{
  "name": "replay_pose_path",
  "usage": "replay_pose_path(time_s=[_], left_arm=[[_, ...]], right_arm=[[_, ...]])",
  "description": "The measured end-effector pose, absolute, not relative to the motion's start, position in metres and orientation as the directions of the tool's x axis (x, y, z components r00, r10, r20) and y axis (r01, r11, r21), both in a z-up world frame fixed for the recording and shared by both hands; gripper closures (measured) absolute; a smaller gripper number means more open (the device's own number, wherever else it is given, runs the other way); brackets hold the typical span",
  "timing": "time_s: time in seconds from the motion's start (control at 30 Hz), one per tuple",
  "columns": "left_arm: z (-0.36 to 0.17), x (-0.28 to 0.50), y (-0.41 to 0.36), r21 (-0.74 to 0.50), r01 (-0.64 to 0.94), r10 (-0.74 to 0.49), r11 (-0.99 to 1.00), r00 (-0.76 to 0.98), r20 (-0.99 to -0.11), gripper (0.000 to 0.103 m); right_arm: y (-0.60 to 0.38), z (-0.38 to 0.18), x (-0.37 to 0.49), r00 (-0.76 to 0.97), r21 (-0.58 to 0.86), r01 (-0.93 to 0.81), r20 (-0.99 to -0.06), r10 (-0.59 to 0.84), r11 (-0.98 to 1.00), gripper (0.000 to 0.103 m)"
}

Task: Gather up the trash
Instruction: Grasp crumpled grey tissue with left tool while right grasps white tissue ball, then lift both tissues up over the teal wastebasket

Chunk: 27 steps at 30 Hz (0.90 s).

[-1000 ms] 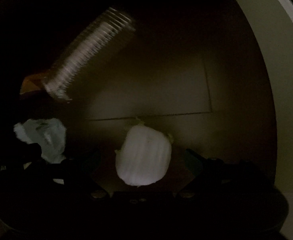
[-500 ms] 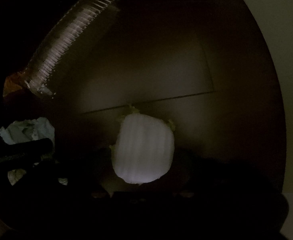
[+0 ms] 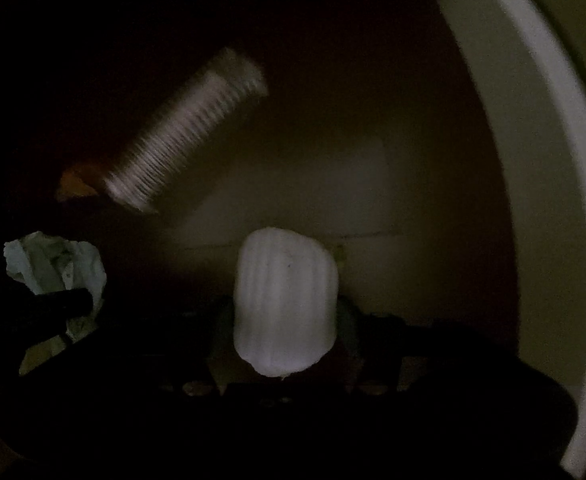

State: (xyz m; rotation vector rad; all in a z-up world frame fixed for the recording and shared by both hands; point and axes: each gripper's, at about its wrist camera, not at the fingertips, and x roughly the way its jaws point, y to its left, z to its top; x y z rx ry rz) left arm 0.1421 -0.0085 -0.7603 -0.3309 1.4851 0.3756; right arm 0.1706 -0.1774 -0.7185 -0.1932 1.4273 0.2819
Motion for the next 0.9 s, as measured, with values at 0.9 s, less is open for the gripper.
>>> replay_pose_path(time_s=[0.9], left_arm=[[-0.252, 0.158, -0.001, -0.159, -0.338, 0.003, 0.928, 0.431, -0.903, 0.082]], right_arm=[[-0.17, -0.192, 0.203, 0.446, 0.073, -0.535, -0.822, 0.354, 0.842, 0.051]])
